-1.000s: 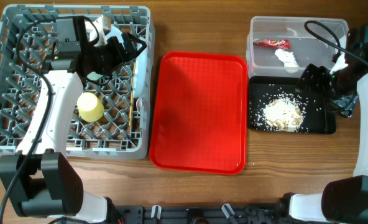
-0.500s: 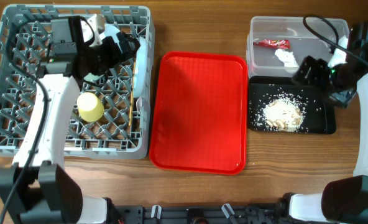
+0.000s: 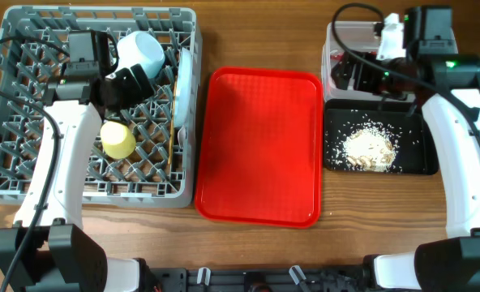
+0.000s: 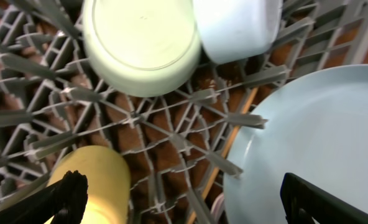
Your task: Sort waste into correct bins and load items into the dishwasher rack
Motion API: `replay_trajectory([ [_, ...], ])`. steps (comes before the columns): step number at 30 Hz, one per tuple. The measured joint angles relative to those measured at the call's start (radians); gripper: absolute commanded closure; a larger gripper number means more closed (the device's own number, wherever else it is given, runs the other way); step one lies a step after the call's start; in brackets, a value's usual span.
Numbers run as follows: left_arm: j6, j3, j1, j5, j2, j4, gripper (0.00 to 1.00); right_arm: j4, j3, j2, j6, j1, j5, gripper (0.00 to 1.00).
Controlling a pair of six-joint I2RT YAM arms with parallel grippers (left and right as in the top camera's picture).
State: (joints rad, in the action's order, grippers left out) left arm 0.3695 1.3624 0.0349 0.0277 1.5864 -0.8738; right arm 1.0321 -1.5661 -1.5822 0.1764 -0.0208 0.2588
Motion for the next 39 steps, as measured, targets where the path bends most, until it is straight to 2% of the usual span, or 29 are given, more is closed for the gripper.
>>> replay_trajectory([
  [12,0.0,0.0,0.0,0.018,0.0,-0.207,0.0,0.08,0.021,-0.01,0.018,-0.002,-0.032,0.0],
  [19,-0.01,-0.06,0.0,-0.019,-0.058,-0.201,0.01,-0.028,0.253,0.101,0.039,-0.002,-0.036,0.0],
  [28,-0.053,-0.373,-0.103,-0.031,-0.477,0.031,0.0,-0.185,0.577,0.491,0.069,-0.002,-0.06,0.0],
  [34,-0.057,-0.503,-0.167,-0.034,-0.806,0.042,0.0,-0.18,0.657,0.722,0.067,-0.002,-0.101,0.0],
  [39,-0.051,-0.519,-0.174,-0.034,-0.971,0.024,0.0,-0.151,0.661,0.827,0.064,-0.002,-0.122,0.0],
])
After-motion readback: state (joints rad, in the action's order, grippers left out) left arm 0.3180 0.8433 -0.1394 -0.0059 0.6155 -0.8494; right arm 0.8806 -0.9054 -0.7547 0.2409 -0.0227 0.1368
